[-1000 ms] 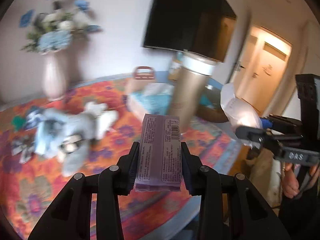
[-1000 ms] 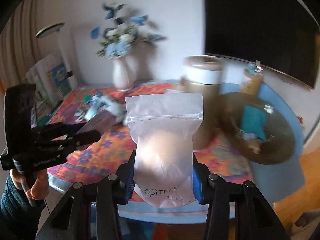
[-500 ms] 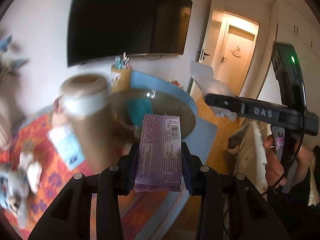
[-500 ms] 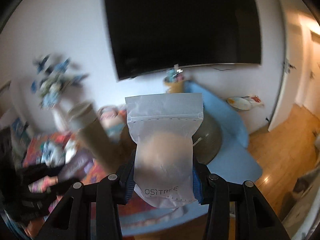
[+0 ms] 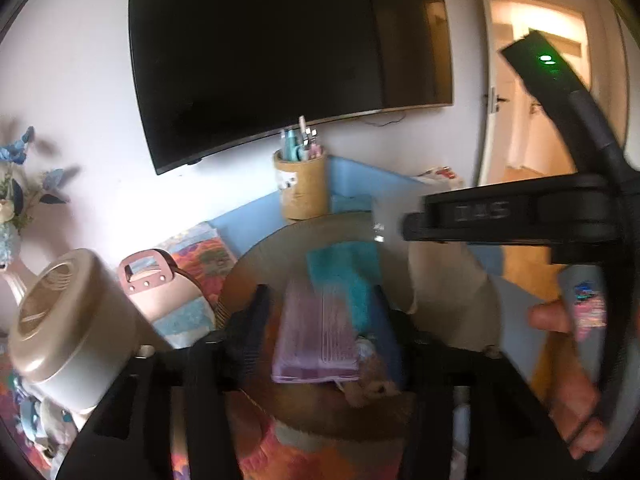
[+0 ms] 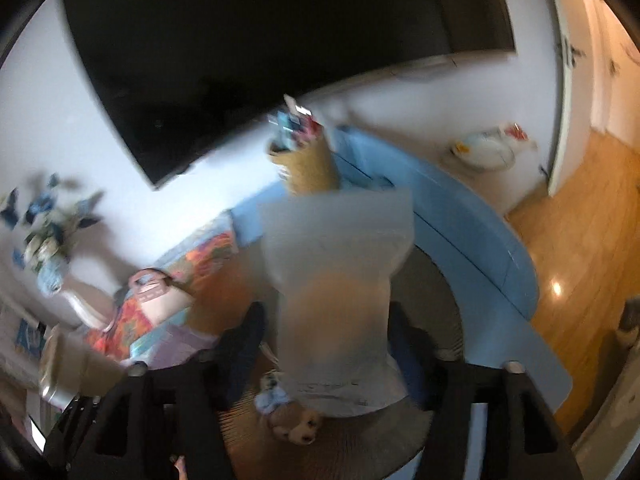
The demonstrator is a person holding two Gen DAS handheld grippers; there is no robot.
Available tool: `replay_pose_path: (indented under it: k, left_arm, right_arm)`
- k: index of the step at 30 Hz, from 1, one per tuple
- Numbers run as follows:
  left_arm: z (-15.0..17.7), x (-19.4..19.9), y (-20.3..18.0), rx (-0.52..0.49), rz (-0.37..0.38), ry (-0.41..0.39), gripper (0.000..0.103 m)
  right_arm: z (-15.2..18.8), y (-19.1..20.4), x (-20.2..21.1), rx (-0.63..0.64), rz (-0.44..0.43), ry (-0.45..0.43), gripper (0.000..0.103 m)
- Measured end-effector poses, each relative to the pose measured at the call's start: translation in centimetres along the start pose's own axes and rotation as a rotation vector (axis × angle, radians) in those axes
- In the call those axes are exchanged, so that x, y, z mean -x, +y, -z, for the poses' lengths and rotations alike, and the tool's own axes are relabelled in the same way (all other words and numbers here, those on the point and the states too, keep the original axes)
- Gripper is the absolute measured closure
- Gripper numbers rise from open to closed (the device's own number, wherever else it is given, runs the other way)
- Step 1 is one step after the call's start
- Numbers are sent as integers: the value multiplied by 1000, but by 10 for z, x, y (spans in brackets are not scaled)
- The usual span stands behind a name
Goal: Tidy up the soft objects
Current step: 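Carry the purple box and white bag with both tools to the glass table, then lower the box and bag onto the glass table and open both tools, then move both open tools back over the bed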
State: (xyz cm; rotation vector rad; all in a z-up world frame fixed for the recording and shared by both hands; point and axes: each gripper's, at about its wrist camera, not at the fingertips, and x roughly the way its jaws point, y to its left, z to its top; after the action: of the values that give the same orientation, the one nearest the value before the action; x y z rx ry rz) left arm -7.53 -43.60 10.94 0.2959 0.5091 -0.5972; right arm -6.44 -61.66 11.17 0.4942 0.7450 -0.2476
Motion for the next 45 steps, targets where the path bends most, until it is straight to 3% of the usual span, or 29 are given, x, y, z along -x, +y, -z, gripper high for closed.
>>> replay_pose_path:
  k: [2,4,8,12,15,21,22,25,27,29,30,34,36,38,42,45]
  left_arm:
    - [2,-1,-6,-23,6,-9,23]
    - [2,0,-13,-33,8,-18,18]
    - [6,17,-31,-103,-4,-70,17]
    - [13,47,-34,-134,61,-93,17]
    - [28,96,-20,-138,107,-122,17]
    - [54,161,55,-30,-8,-110,17]
    - [58,166,66,-11,-20,-107,17]
    - [73,187,115,62,-108,-84,17]
    - [84,199,150,107,-214,-55,17]
    - [94,205,179,153,-277,-37,17]
    - [100,211,198,189,-302,-33,17]
    - [127,221,261,321,-372,-13,16]
    - [149,208,295,370,-474,32,17]
    - [171,192,321,408,-522,77,17]
    - [213,160,361,459,-576,140,17]
    - [233,144,376,496,-570,151,17]
  right_arm:
    - [0,-8,-3,-23,-30,27,41]
    - [4,-13,1,-26,-48,25,41]
    - [15,-23,16,-46,-53,13,41]
    - [26,-34,42,-88,-103,-30,41]
    - [41,-34,72,-102,-164,-94,40]
    - [82,-2,121,-31,-324,-226,38]
    - [90,9,130,-14,-318,-263,38]
    - [113,51,163,102,-336,-373,38]
    - [126,91,179,205,-361,-399,36]
    - [141,138,187,324,-396,-386,19]
    - [147,159,187,369,-402,-376,17]
    - [177,234,164,527,-441,-299,17]
    - [191,268,139,575,-430,-241,17]
    - [204,297,102,599,-398,-169,17]
    - [220,330,34,641,-303,-105,17]
    - [225,337,-16,631,-287,-68,17]
